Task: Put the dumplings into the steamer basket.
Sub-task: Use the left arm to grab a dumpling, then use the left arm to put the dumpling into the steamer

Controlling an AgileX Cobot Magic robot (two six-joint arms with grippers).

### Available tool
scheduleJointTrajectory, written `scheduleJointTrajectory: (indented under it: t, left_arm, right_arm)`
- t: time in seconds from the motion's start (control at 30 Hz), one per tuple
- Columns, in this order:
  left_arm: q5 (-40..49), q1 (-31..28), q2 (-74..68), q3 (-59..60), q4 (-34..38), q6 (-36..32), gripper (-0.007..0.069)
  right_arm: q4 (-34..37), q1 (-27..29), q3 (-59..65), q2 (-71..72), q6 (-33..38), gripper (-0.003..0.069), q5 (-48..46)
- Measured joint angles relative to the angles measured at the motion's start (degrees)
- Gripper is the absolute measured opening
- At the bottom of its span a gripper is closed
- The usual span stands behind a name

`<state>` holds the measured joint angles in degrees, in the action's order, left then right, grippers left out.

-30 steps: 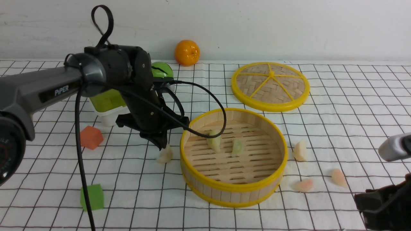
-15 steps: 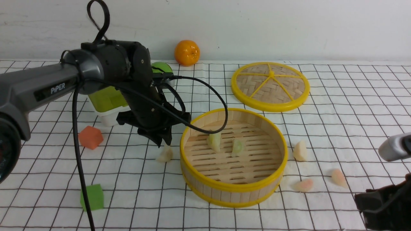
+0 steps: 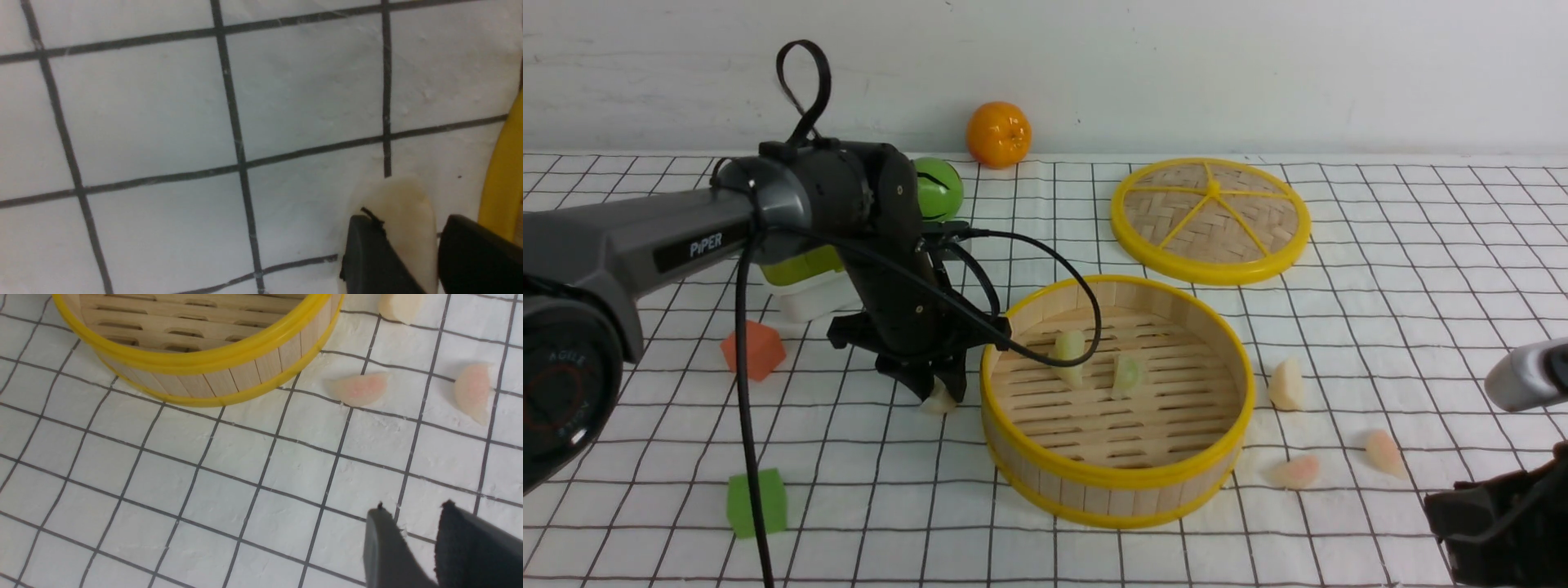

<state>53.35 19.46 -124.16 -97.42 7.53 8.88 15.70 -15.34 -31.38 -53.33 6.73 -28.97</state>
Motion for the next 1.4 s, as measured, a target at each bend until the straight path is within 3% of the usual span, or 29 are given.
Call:
scheduleJointTrajectory:
  t: [0.33, 0.5, 0.57, 0.73, 0.83, 1.0, 1.4]
  left_arm:
    - [3.8, 0.0, 2.9, -5.3, -5.1, 1.5, 0.0211]
    - [6.8, 0.6, 6.5, -13.2, 0.4, 1.2, 0.0211]
    - [7.1, 3.3, 6.8, -17.1, 5.7, 0.8, 0.0211]
    - [6.8, 11.7, 3.1, -22.4, 8.0, 1.6, 0.0211]
    - [6.2, 17.2, -1.8, -25.9, 5.0, 4.4, 0.0211]
    - [4.2, 20.8, -7.8, -28.7, -2.9, 10.3, 0.0211]
    - [0.6, 21.2, -10.9, -29.5, -8.5, 19.4, 0.0211]
  right_arm:
    - [0.0, 0.0, 0.0, 0.0, 0.0, 0.0195, 0.0]
    - [-0.2, 0.0, 0.0, 0.0, 0.0, 0.0197, 0.0]
    - [-0.2, 0.0, 0.0, 0.0, 0.0, 0.0197, 0.0]
    - [-0.4, 0.0, 0.0, 0.0, 0.0, 0.0198, 0.0]
    - [-0.4, 0.0, 0.0, 0.0, 0.0, 0.0198, 0.0]
    - [-0.4, 0.0, 0.0, 0.0, 0.0, 0.0198, 0.0]
    - [-0.2, 0.0, 0.0, 0.0, 0.0, 0.0202, 0.0]
